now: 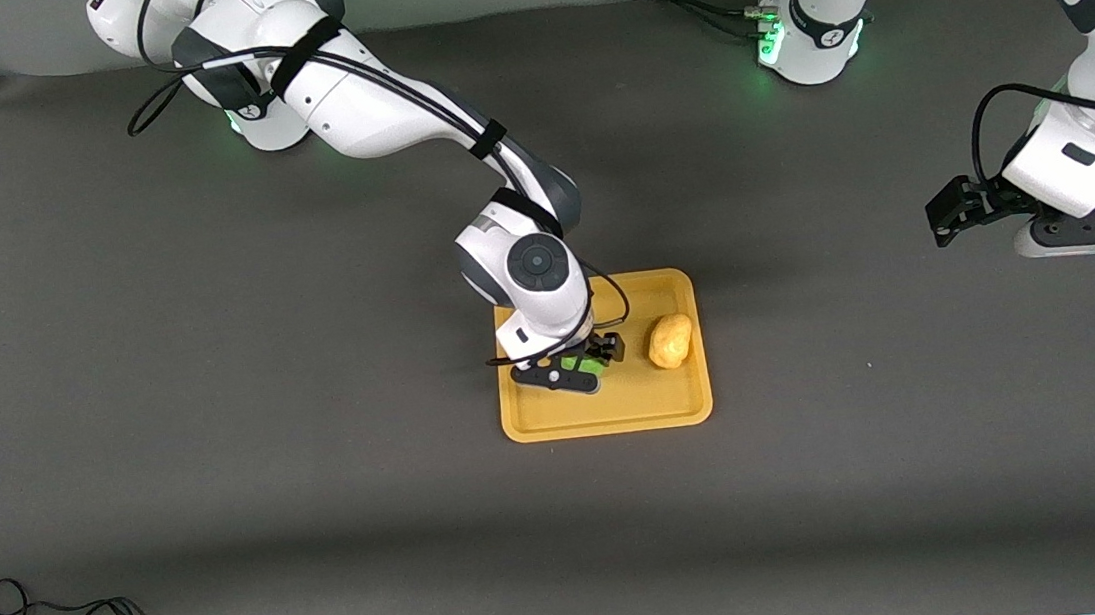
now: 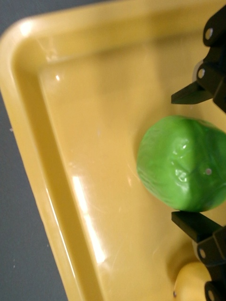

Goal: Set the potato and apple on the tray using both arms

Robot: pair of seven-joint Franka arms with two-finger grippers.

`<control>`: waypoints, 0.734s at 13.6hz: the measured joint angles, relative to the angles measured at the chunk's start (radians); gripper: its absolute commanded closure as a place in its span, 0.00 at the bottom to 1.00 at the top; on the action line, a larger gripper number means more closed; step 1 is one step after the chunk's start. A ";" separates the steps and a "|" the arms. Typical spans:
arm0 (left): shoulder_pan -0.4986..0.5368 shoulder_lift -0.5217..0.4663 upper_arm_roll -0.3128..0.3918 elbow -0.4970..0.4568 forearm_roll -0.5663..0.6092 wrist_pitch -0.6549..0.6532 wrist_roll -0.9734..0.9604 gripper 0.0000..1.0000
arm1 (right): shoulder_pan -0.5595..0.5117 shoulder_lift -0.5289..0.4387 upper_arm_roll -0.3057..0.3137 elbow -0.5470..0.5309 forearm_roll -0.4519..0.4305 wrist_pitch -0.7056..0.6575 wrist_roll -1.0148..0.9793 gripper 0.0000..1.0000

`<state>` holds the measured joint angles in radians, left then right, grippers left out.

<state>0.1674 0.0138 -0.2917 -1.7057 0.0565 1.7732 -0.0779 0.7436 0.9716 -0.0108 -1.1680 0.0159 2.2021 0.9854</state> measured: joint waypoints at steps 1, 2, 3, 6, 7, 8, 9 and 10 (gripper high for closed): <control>0.009 0.000 0.001 0.000 -0.016 -0.001 0.000 0.00 | -0.008 -0.015 -0.006 0.008 0.000 -0.056 -0.040 0.00; 0.016 0.000 0.002 0.001 -0.036 -0.003 0.002 0.00 | -0.025 -0.043 -0.010 0.009 0.000 -0.114 -0.074 0.00; 0.019 0.000 0.002 0.006 -0.045 -0.011 0.003 0.00 | -0.050 -0.082 -0.011 0.008 0.000 -0.163 -0.100 0.00; 0.019 -0.001 -0.003 0.023 -0.053 -0.046 0.003 0.00 | -0.120 -0.213 -0.011 0.004 0.000 -0.292 -0.157 0.00; 0.019 -0.001 -0.003 0.025 -0.054 -0.050 0.003 0.00 | -0.140 -0.250 -0.011 0.003 0.000 -0.332 -0.181 0.00; 0.019 -0.001 -0.003 0.026 -0.055 -0.051 0.003 0.00 | -0.160 -0.283 -0.011 0.000 0.000 -0.368 -0.200 0.00; 0.019 -0.001 -0.003 0.027 -0.056 -0.052 0.003 0.00 | -0.183 -0.316 -0.011 -0.009 0.000 -0.395 -0.218 0.00; 0.019 -0.001 -0.003 0.028 -0.057 -0.053 0.003 0.00 | -0.208 -0.350 -0.011 -0.027 0.000 -0.408 -0.232 0.00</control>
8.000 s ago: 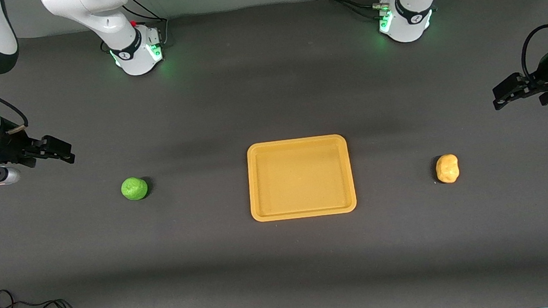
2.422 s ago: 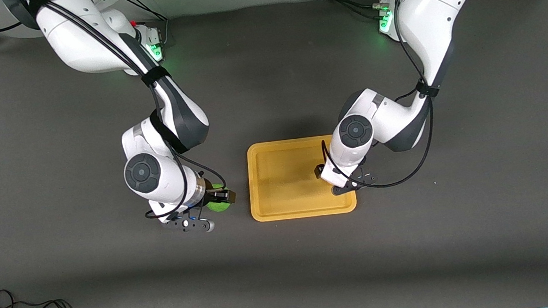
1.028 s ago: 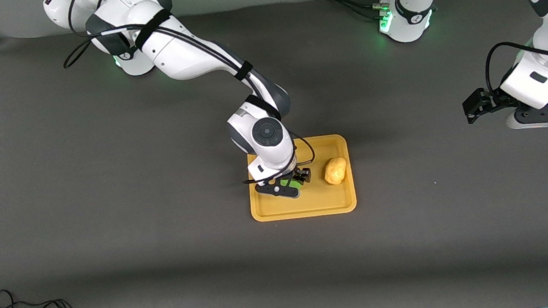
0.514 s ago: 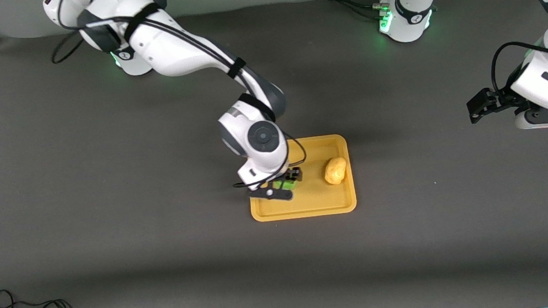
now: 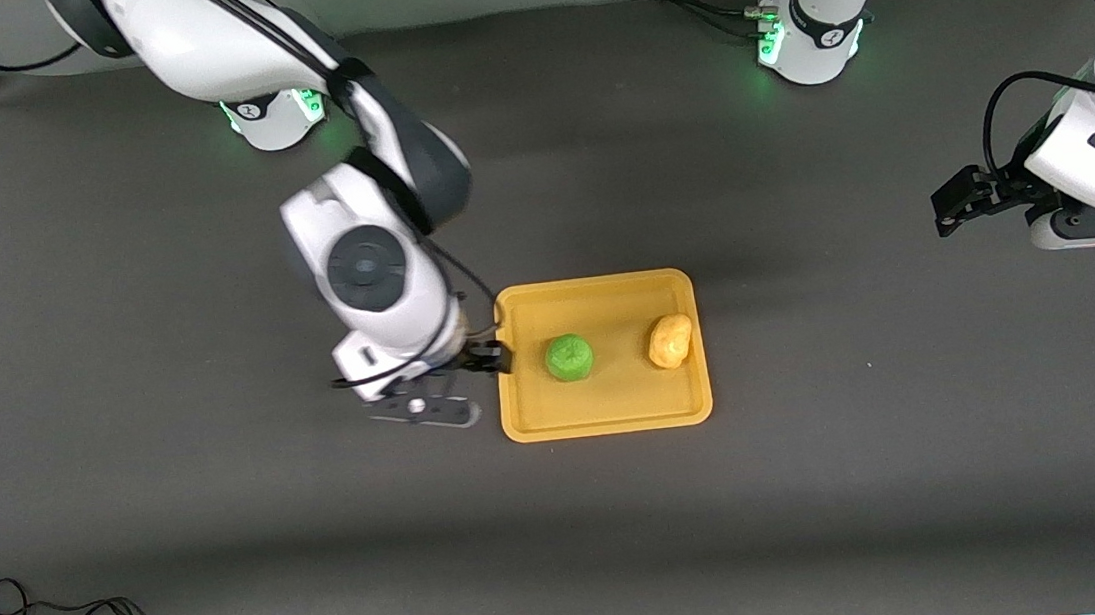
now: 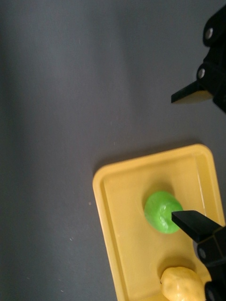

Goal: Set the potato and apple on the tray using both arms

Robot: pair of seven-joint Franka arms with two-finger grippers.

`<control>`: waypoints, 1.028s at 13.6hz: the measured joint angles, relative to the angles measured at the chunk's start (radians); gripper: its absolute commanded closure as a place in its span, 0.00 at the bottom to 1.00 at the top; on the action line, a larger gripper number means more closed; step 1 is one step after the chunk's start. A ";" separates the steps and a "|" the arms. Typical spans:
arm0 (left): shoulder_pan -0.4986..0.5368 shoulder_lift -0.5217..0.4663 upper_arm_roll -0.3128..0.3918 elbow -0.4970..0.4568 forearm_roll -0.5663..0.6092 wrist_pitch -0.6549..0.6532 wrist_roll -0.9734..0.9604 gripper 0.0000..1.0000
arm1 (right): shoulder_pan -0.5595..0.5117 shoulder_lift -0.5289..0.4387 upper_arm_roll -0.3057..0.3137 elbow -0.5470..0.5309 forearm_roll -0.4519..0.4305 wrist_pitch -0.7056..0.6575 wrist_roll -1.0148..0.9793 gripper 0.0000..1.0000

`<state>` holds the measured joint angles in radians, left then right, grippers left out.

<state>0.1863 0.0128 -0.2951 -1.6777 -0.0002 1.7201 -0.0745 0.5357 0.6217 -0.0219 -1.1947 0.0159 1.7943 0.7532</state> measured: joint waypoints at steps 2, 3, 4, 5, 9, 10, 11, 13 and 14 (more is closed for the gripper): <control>0.000 0.000 0.000 0.002 -0.001 -0.002 0.000 0.00 | -0.052 -0.083 0.000 -0.054 0.000 -0.009 -0.046 0.00; 0.000 0.000 0.000 0.003 -0.004 -0.002 0.000 0.00 | -0.075 -0.133 -0.002 -0.087 0.000 -0.014 -0.056 0.00; 0.000 0.000 0.000 0.004 -0.014 -0.002 0.000 0.00 | -0.092 -0.187 -0.010 -0.120 0.000 -0.031 -0.072 0.00; 0.000 0.000 0.000 0.006 -0.024 -0.003 0.000 0.00 | -0.104 -0.241 -0.027 -0.150 0.000 -0.060 -0.106 0.00; 0.000 0.000 -0.001 0.024 -0.030 -0.025 0.000 0.00 | -0.113 -0.389 -0.154 -0.205 0.000 -0.190 -0.242 0.00; 0.000 0.000 -0.002 0.028 -0.030 -0.034 0.000 0.00 | -0.113 -0.403 -0.187 -0.214 0.001 -0.195 -0.278 0.00; 0.000 0.000 -0.002 0.030 -0.031 -0.038 0.000 0.00 | -0.114 -0.409 -0.221 -0.224 0.006 -0.195 -0.306 0.00; -0.001 0.000 -0.003 0.030 -0.032 -0.041 0.000 0.00 | -0.114 -0.410 -0.259 -0.240 0.020 -0.191 -0.326 0.00; -0.001 0.000 -0.003 0.030 -0.032 -0.044 0.000 0.00 | -0.114 -0.411 -0.262 -0.248 0.021 -0.188 -0.326 0.00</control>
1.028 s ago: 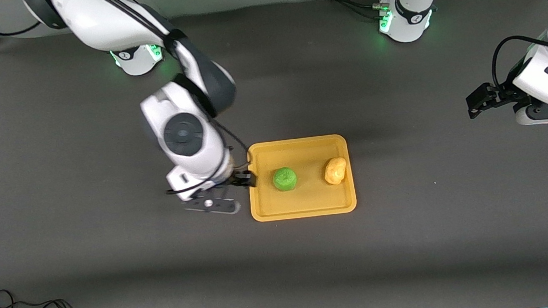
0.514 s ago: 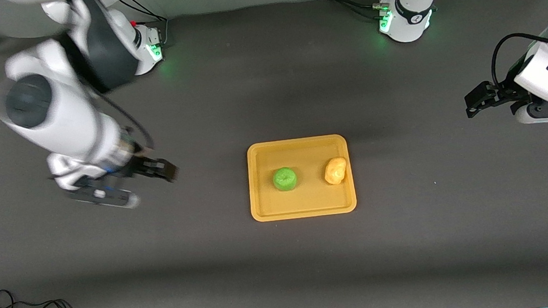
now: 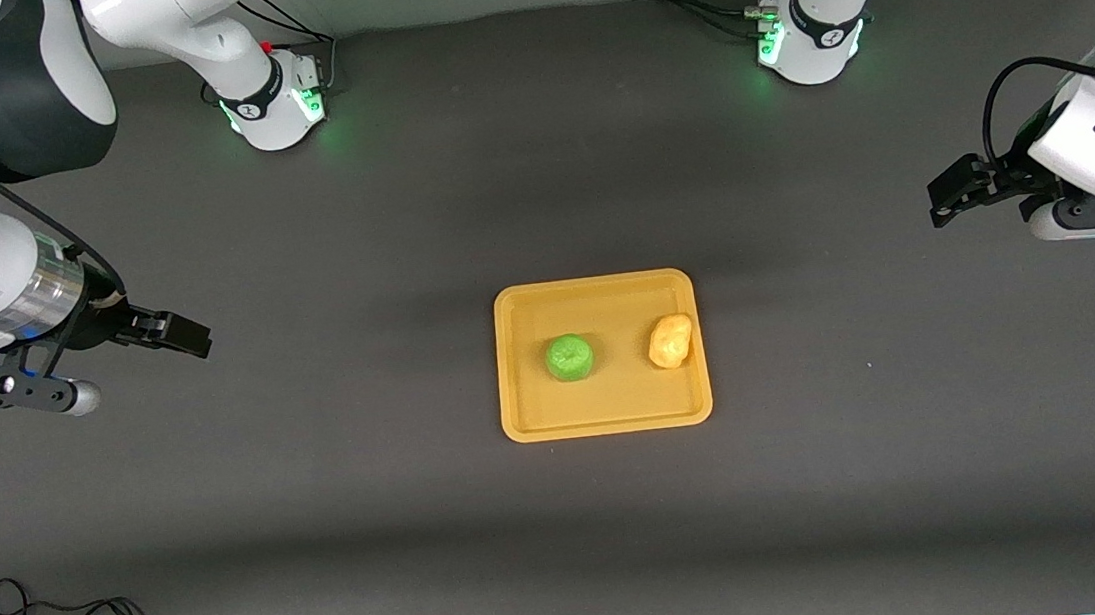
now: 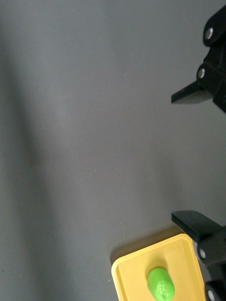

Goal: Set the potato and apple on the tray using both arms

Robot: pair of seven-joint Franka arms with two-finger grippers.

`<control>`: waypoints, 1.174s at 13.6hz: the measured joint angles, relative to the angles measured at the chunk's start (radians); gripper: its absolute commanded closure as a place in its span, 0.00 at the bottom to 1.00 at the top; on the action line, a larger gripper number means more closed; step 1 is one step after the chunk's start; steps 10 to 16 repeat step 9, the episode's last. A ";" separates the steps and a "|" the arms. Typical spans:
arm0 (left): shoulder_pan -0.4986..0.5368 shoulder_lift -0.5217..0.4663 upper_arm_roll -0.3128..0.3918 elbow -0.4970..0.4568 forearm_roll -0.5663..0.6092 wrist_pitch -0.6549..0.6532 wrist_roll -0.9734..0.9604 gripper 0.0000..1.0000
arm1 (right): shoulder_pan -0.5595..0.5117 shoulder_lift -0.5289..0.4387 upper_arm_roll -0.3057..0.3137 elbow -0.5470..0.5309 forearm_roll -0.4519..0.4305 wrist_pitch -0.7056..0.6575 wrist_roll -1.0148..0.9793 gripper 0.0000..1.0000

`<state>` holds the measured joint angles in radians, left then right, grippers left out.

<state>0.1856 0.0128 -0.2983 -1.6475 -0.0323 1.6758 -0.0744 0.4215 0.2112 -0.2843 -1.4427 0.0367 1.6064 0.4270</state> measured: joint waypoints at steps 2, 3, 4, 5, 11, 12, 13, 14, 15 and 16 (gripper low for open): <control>0.000 0.000 -0.002 0.000 0.000 -0.003 0.000 0.00 | -0.017 -0.018 0.009 -0.061 0.000 0.059 -0.001 0.00; -0.001 0.000 -0.004 0.000 0.000 -0.005 0.000 0.00 | -0.058 -0.045 0.044 -0.124 0.000 0.118 -0.004 0.00; -0.001 0.001 -0.005 0.000 0.000 -0.007 0.000 0.00 | -0.133 -0.081 0.112 -0.196 0.000 0.170 -0.020 0.00; -0.001 0.001 -0.006 0.000 0.000 -0.009 0.000 0.00 | -0.222 -0.117 0.194 -0.251 0.000 0.193 -0.049 0.00; -0.001 0.002 -0.006 0.000 0.000 -0.010 0.000 0.00 | -0.401 -0.224 0.352 -0.325 0.000 0.172 -0.118 0.00; -0.001 0.002 -0.006 0.000 0.000 -0.010 0.000 0.00 | -0.401 -0.224 0.352 -0.325 0.000 0.172 -0.118 0.00; -0.001 0.002 -0.006 0.000 0.000 -0.010 0.000 0.00 | -0.401 -0.224 0.352 -0.325 0.000 0.172 -0.118 0.00; -0.001 0.002 -0.006 0.000 0.000 -0.010 0.000 0.00 | -0.401 -0.224 0.352 -0.325 0.000 0.172 -0.118 0.00; -0.001 0.002 -0.006 0.000 0.000 -0.010 0.000 0.00 | -0.401 -0.224 0.352 -0.325 0.000 0.172 -0.118 0.00; -0.001 0.002 -0.006 0.000 0.000 -0.010 0.000 0.00 | -0.401 -0.224 0.352 -0.325 0.000 0.172 -0.118 0.00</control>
